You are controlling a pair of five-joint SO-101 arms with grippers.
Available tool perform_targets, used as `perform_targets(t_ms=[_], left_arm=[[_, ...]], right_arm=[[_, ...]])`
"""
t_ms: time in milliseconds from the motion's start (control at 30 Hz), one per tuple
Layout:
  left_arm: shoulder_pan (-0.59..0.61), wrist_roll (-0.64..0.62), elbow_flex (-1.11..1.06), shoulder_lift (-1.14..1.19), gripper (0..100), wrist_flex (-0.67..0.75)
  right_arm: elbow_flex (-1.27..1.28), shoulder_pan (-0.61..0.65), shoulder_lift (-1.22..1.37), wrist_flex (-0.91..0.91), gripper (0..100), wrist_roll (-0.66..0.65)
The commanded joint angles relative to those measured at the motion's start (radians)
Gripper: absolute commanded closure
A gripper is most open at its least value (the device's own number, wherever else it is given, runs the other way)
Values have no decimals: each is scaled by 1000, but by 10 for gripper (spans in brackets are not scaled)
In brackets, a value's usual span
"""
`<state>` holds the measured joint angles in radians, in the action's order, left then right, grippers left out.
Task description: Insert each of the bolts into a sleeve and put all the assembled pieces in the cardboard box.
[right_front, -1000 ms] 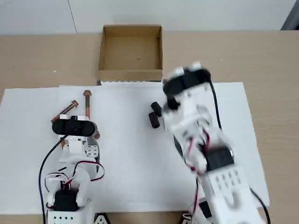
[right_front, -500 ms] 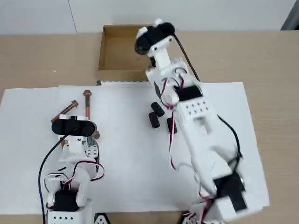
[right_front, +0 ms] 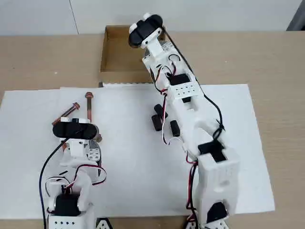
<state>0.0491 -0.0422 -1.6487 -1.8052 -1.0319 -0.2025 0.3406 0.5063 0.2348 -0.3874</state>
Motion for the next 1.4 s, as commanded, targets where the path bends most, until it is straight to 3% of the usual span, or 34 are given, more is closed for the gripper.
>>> perform_targets(t_ms=[0, 133, 400, 500, 933, 1367], left_arm=[[6, -3, 5, -12, 994, 21], [6, -3, 5, -12, 994, 21], [6, -3, 5, -12, 994, 20], [6, -3, 5, -12, 994, 20], [6, -3, 5, -12, 994, 20], [6, -3, 5, -12, 994, 20]], right_arm=[[-97, -1, 36, -41, 954, -40], [-100, -1, 70, -5, 872, -41], [-101, -2, 41, 84, 947, -38], [-101, -2, -45, 191, 994, -37], [-101, -7, -325, 777, 991, 150], [-101, 1, -369, 1337, 991, 358]])
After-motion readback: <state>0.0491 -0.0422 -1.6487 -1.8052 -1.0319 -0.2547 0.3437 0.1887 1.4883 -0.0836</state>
